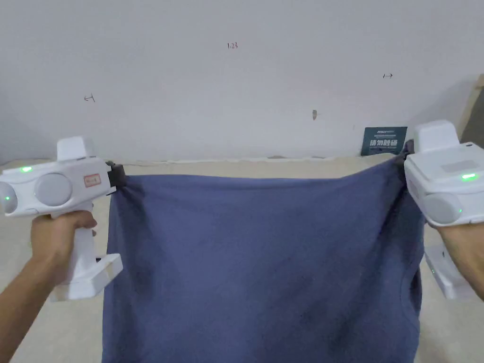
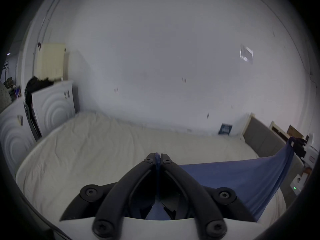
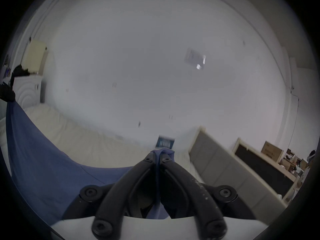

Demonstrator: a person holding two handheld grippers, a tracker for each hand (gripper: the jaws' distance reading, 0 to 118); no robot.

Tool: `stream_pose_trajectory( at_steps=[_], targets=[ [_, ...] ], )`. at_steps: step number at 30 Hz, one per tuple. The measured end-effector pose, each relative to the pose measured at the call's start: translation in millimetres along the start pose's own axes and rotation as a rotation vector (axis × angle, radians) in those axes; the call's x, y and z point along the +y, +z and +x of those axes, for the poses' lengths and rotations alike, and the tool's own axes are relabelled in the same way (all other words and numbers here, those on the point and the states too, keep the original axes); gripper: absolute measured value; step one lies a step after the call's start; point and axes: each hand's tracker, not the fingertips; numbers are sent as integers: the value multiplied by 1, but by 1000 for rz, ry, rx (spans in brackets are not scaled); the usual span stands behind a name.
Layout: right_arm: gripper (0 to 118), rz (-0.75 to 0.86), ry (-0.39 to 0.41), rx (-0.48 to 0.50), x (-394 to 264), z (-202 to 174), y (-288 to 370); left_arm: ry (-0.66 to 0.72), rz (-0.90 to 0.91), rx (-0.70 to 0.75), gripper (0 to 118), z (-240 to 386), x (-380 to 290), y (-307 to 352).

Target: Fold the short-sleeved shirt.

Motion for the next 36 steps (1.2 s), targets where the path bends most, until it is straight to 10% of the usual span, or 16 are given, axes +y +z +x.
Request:
stream_pose_trajectory(
  at_steps=[11,23,30,36],
  targets=[
    [5,265,-91,-12,138,38,-9,-51,261,83,3,13,127,19],
    [5,67,-144,96,100,23,-31,-104,140,117,3,5,42,-55],
    [5,-169,-185,142,-81,-17,-108,-107,-104,119,3,-9,-91,-95],
    [5,-353,-230,197,-171,-41,-21,-100,-299,119,3,-30,-205,-68]
  ],
)
